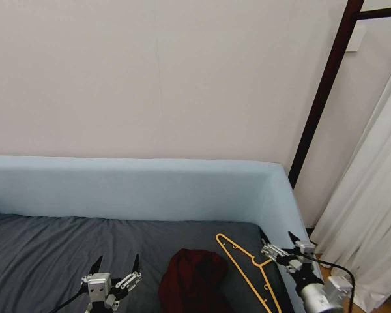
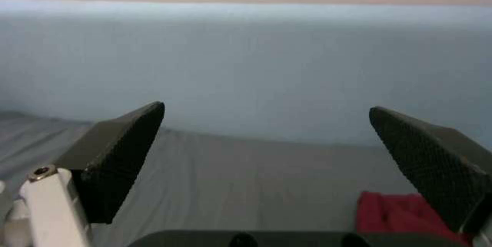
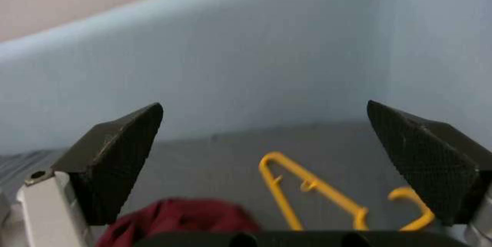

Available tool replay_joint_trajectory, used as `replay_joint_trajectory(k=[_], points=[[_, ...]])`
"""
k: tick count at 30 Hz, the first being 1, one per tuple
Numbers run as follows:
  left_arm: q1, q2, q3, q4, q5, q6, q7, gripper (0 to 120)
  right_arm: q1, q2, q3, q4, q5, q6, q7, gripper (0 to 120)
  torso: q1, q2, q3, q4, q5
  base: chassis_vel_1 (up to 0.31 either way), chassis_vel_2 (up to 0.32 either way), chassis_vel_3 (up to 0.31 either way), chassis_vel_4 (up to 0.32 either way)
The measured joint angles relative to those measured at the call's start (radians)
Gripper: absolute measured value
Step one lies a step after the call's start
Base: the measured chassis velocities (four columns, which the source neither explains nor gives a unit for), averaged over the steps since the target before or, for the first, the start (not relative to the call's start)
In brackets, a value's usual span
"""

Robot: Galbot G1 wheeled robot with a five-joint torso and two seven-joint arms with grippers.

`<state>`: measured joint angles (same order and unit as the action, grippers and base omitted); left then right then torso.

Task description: Pick up the clothes from the sofa and hang them on the clothes hanger.

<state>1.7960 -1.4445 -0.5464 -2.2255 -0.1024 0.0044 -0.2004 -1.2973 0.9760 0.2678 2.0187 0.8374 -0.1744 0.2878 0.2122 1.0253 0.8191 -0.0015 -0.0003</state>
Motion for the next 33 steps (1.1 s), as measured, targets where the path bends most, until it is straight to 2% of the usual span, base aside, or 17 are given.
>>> replay_joint_trajectory(k=[3, 4, 7, 9, 13, 20, 23, 33], points=[[0.003, -0.019, -0.034, 0.055, 0.001, -0.024, -0.019, 100, 0.160, 0.012, -0.122, -0.120, 0.129, -0.062, 0.049, 100, 0.000, 0.000, 0.000, 0.0002, 0.0001, 0.000, 0.000, 0.000, 0.000], [0.003, -0.019, -0.034, 0.055, 0.001, -0.024, -0.019, 100, 0.160, 0.012, -0.122, -0.120, 0.129, -0.062, 0.049, 100, 0.000, 0.000, 0.000, 0.0002, 0.0001, 0.000, 0.000, 0.000, 0.000], [0.008, -0.030, -0.070, 0.088, -0.003, -0.036, -0.022, 100, 0.278, 0.069, -0.203, -0.253, 0.242, -0.123, 0.136, 100, 0.000, 0.000, 0.000, 0.0002, 0.0004, 0.000, 0.000, 0.000, 0.000], [0.009, -0.032, -0.078, 0.089, -0.007, -0.037, -0.022, 100, 0.302, 0.089, -0.213, -0.279, 0.281, -0.153, 0.173, 100, 0.000, 0.000, 0.000, 0.0002, -0.0001, 0.000, 0.000, 0.000, 0.000], [0.010, -0.032, -0.100, 0.082, -0.013, -0.037, -0.024, 100, 0.365, 0.176, -0.211, -0.346, 0.442, -0.274, 0.332, 100, 0.000, 0.000, 0.000, 0.0002, 0.0000, 0.000, 0.000, 0.000, 0.000], [0.005, -0.034, -0.095, 0.069, -0.004, -0.040, -0.024, 100, 0.382, 0.261, -0.174, -0.457, 0.491, -0.308, 0.343, 100, 0.000, 0.000, 0.000, -0.0002, 0.0000, 0.000, 0.000, 0.000, 0.000], [0.004, -0.035, -0.090, 0.070, 0.002, -0.045, -0.024, 100, 0.387, 0.308, -0.144, -0.526, 0.474, -0.310, 0.321, 100, 0.000, 0.000, 0.000, 0.0001, 0.0001, 0.000, 0.000, 0.000, 0.000], [0.003, -0.030, -0.089, 0.075, 0.007, -0.048, -0.024, 100, 0.383, 0.374, -0.112, -0.629, 0.379, -0.305, 0.250, 100, 0.000, 0.000, 0.000, 0.0000, 0.0002, 0.000, 0.000, 0.000, 0.000]])
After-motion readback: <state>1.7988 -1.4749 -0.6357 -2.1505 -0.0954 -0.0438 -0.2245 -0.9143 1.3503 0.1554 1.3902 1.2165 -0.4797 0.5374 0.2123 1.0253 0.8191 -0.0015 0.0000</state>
